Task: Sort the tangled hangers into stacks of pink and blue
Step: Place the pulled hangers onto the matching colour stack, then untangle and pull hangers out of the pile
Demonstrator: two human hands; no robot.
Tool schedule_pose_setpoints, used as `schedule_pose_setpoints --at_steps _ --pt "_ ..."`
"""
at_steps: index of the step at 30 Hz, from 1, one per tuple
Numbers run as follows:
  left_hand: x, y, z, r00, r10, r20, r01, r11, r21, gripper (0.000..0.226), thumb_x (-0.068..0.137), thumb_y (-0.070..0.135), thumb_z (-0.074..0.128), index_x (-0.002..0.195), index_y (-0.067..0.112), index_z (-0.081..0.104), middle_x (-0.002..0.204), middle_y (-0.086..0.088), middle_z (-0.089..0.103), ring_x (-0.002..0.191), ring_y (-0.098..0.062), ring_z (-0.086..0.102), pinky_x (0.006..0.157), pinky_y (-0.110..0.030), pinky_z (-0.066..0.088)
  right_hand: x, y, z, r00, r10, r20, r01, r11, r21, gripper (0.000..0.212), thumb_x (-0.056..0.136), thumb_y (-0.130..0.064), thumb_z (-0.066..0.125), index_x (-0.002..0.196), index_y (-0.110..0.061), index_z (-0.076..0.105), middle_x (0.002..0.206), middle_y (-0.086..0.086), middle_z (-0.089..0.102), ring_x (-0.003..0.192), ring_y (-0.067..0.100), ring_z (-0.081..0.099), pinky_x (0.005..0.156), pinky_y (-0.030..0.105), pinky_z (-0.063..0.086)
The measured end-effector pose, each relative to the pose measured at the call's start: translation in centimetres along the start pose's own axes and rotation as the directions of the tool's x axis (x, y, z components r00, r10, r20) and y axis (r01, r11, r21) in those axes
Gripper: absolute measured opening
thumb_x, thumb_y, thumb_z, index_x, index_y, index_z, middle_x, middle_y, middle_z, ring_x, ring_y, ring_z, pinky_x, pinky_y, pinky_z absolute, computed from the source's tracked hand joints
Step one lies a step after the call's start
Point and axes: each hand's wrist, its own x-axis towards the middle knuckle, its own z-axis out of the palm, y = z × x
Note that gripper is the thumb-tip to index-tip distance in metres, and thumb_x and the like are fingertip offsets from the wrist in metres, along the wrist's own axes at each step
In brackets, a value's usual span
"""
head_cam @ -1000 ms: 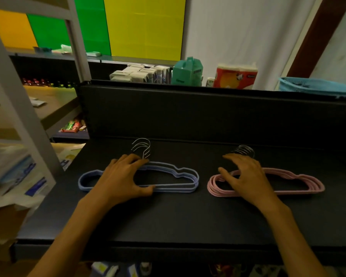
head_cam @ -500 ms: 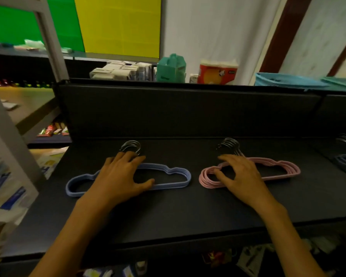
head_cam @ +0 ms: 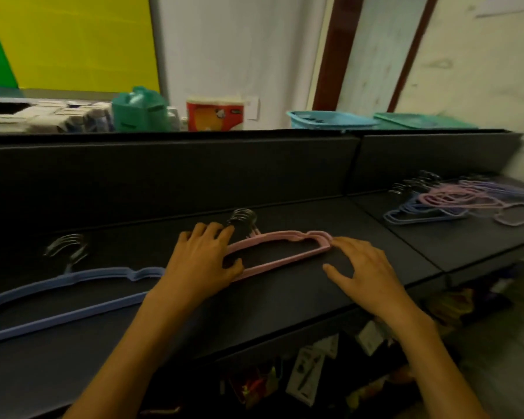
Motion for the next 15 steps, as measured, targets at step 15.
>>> schedule_pose_setpoints --at_steps 15 --pt "9.8 29.1 5.4 0.957 0.291 -0.022 -0.292 0.952 -0.093 0.075 0.086 0.059 0.046 0.148 0.025 0.022 0.147 0.001 0.032 0.133 -0.021 0.031 0.105 -0.04 0.031 -8.3 27.7 -10.5 0.969 0.238 -0.068 -0.244 0.963 -0.113 0.053 0.087 -0.049 0.056 0.134 -0.026 0.046 0.138 -0.007 0.047 0.128 0.013 0.039 0.106 0.033 0.028"
